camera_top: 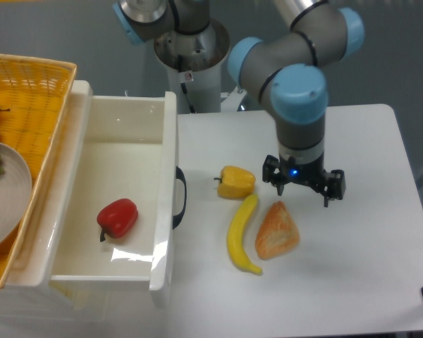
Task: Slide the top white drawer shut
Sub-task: 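Lower the open gripper beside the yellow pepper toward the table, then move the gripper toward the open white drawer's front panel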
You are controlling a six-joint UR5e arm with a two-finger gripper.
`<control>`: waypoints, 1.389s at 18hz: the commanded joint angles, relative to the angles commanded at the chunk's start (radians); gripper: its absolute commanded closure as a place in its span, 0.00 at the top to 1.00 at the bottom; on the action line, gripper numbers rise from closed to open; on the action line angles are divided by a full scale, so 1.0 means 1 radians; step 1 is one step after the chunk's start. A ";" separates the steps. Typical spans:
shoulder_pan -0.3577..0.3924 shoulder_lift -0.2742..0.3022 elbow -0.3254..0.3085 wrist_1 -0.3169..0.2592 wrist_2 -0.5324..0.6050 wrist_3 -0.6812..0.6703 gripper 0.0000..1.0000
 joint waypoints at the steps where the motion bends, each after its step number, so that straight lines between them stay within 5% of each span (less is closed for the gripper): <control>1: 0.000 0.000 0.000 0.000 -0.006 -0.003 1.00; 8: 0.003 0.005 -0.011 -0.002 -0.057 -0.035 1.00; 13: -0.008 0.018 -0.064 0.002 -0.075 -0.147 1.00; 20: -0.008 0.017 -0.046 0.008 -0.199 -0.372 1.00; 25: -0.031 -0.008 -0.058 0.008 -0.206 -0.408 1.00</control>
